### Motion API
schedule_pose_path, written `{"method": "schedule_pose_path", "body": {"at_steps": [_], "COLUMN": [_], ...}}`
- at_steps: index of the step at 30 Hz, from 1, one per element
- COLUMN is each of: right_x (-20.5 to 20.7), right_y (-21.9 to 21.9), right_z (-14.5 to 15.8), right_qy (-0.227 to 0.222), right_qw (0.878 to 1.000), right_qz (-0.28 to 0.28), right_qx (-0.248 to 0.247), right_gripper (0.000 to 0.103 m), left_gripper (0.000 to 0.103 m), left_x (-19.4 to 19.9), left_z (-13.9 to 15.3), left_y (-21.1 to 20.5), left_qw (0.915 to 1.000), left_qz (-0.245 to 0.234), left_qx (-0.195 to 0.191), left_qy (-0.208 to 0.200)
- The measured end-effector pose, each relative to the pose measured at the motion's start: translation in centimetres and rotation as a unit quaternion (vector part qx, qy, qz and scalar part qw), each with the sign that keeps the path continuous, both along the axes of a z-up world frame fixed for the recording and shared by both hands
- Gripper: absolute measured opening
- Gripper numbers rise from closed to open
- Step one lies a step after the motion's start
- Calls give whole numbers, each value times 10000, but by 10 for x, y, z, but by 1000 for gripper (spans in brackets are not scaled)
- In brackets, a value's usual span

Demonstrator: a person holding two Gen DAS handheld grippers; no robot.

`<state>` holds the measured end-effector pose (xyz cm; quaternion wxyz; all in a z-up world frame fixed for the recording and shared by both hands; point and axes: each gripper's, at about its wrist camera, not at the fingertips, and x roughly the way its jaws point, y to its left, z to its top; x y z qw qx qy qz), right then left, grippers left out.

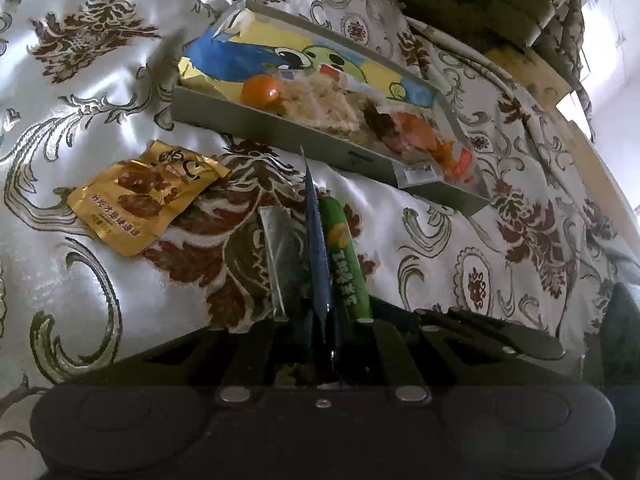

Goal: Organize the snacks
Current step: 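Lift and carry the tube and green stick with both tools over the tray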

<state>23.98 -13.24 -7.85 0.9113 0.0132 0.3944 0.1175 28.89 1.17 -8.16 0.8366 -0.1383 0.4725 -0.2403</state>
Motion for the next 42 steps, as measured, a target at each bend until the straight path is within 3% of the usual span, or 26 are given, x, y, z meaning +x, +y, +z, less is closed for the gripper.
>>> {"method": "schedule_pose_path", "body": {"at_steps": [13,17,22,25,33,39,42], "right_x": [-37,-53,-76,-84,-70,-31,-3], "right_y": [-25,-32,-40,-46,-72,-86,-91], "right_z": [19,31,51,64,96,116,118], "right_qy": [-21,-199,-584,-820,-927,-1127,-1113], "right_qw": [9998,9991,9968,9945,9892,9882,9857], "right_qz": [-200,-254,-178,-172,-125,19,-107], "right_qx": [91,277,518,629,1130,1034,1261], "right_gripper": [19,20,20,20,20,20,20], "left_gripper": [8,8,9,9,9,9,9], "left_x": [-46,-63,-79,-87,-70,-34,-8], "left_z": [35,52,65,73,98,110,112], "left_y": [11,12,13,9,-4,-11,-15], "left_qw": [9980,9952,9919,9875,9839,9827,9826], "left_qz": [448,539,673,651,573,624,665], "left_qx": [-4,194,103,372,427,427,398], "left_qy": [-453,-795,-1077,-1384,-1638,-1692,-1690]}}
